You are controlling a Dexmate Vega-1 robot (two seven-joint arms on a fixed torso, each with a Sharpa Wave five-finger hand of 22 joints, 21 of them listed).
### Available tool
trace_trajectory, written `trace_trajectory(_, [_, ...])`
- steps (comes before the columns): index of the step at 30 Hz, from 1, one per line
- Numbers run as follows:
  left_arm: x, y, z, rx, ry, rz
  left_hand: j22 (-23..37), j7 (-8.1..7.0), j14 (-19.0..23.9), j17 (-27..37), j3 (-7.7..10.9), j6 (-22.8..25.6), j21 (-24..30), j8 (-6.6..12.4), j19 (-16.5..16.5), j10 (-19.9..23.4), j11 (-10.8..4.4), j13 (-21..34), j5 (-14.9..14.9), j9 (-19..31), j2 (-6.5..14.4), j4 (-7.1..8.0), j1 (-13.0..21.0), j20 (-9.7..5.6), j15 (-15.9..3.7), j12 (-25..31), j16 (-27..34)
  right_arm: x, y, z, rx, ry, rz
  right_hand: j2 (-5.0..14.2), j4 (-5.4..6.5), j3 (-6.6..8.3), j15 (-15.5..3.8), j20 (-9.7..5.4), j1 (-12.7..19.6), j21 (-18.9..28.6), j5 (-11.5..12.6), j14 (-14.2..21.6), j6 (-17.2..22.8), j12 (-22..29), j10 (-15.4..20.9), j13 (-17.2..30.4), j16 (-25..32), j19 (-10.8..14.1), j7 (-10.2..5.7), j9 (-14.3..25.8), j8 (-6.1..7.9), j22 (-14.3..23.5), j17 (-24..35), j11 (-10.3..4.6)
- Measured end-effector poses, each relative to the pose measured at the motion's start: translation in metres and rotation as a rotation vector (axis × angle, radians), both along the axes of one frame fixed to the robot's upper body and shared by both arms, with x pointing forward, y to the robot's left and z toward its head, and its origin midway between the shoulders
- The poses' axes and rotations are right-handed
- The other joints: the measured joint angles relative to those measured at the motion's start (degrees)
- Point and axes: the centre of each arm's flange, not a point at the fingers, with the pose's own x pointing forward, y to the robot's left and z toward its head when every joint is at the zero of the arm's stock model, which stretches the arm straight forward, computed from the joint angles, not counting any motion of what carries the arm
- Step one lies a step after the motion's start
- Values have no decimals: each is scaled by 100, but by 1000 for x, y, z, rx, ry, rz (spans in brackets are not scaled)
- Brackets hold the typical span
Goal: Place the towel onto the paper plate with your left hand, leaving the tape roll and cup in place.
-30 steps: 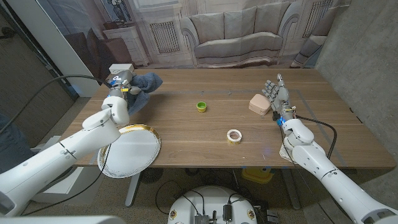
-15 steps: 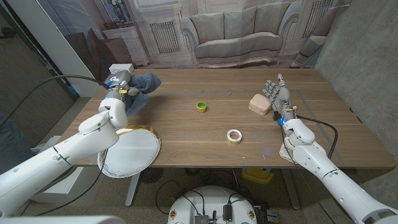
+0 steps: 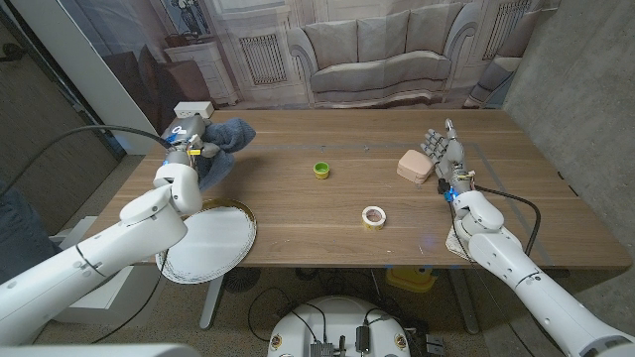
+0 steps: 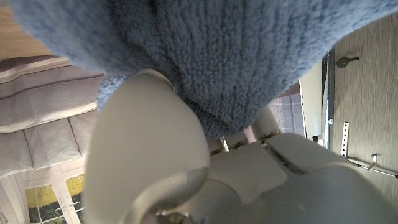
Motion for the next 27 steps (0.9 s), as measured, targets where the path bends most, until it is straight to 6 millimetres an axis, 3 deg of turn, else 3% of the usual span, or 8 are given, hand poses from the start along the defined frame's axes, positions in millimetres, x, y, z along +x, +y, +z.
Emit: trace_trajectory(27, [-41, -9, -26, -24, -19, 35, 2, 23, 64, 29, 0, 58, 49, -1, 59, 82, 23, 80, 17, 3, 1, 0, -1, 2, 3, -50, -22, -7, -8, -7, 9, -8, -3, 0, 0, 0, 0, 0, 0, 0, 0, 0, 0, 0, -1, 0, 0, 0, 0, 0, 0, 0, 0, -1])
